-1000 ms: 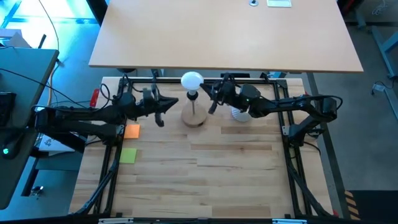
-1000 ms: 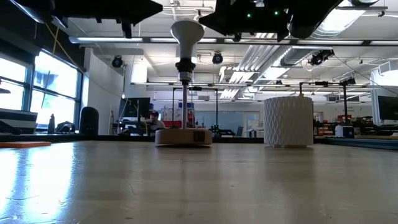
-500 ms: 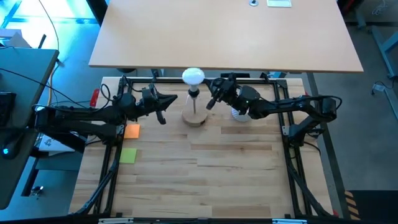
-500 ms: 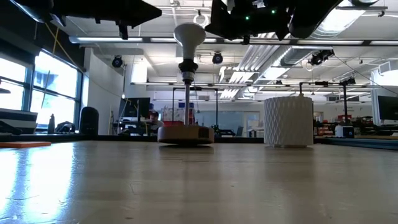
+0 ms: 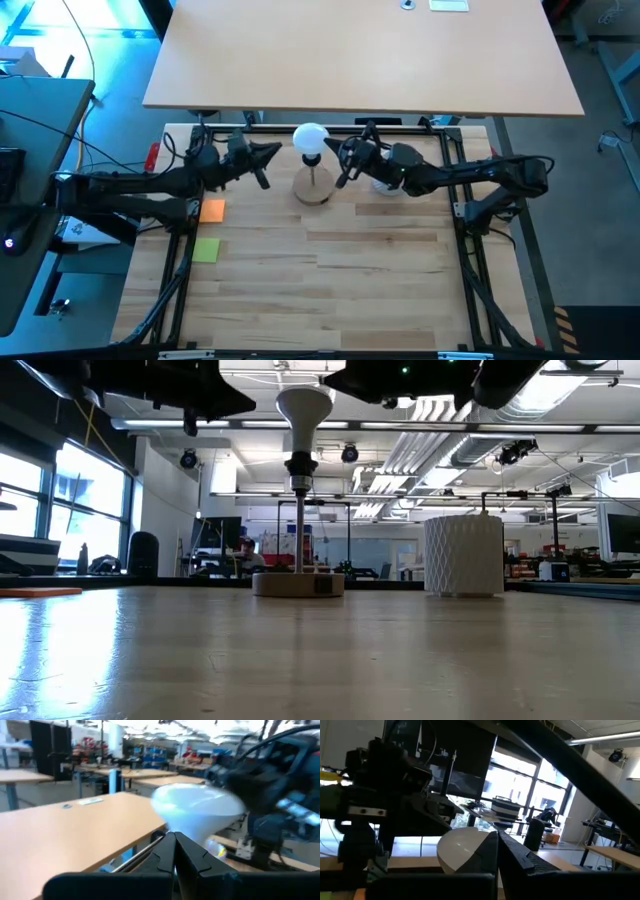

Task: Screw lightbulb
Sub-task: Remove the lightbulb from the lamp

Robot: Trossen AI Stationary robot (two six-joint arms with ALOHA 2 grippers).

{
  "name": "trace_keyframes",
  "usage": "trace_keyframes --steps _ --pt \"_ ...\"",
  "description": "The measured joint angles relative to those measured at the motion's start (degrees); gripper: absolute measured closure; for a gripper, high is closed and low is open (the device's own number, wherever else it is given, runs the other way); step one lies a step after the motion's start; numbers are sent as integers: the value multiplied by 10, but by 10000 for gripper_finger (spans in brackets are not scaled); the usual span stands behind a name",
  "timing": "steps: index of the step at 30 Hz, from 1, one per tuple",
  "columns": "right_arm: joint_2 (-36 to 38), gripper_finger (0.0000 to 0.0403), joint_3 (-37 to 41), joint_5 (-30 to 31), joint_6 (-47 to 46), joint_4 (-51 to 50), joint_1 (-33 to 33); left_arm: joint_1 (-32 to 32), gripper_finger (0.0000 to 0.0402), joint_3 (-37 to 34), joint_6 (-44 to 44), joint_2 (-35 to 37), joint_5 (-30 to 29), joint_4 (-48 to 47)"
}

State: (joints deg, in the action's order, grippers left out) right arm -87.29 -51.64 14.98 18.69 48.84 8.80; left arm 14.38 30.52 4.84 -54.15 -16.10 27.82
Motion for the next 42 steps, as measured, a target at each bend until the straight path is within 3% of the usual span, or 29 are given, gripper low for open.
trace_keyframes --steps 6,9,12,16,24,29,42 --pt "53 403 0 -3 28 -114 -1 96 402 0 27 -6 113 -6" --pt "61 403 2 -69 13 -149 24 136 402 0 41 -19 162 -4" --pt "58 403 32 -150 -35 -99 60 158 402 0 53 -40 204 15" --pt "56 403 78 -153 -86 -14 95 161 401 0 56 -73 241 74" --pt "55 403 101 -175 -120 8 112 159 401 0 55 -123 250 159" --pt "51 403 105 -293 -94 15 112 155 402 0 57 -161 280 220" --pt "36 403 114 -276 -102 24 120 107 402 0 55 -168 285 274"
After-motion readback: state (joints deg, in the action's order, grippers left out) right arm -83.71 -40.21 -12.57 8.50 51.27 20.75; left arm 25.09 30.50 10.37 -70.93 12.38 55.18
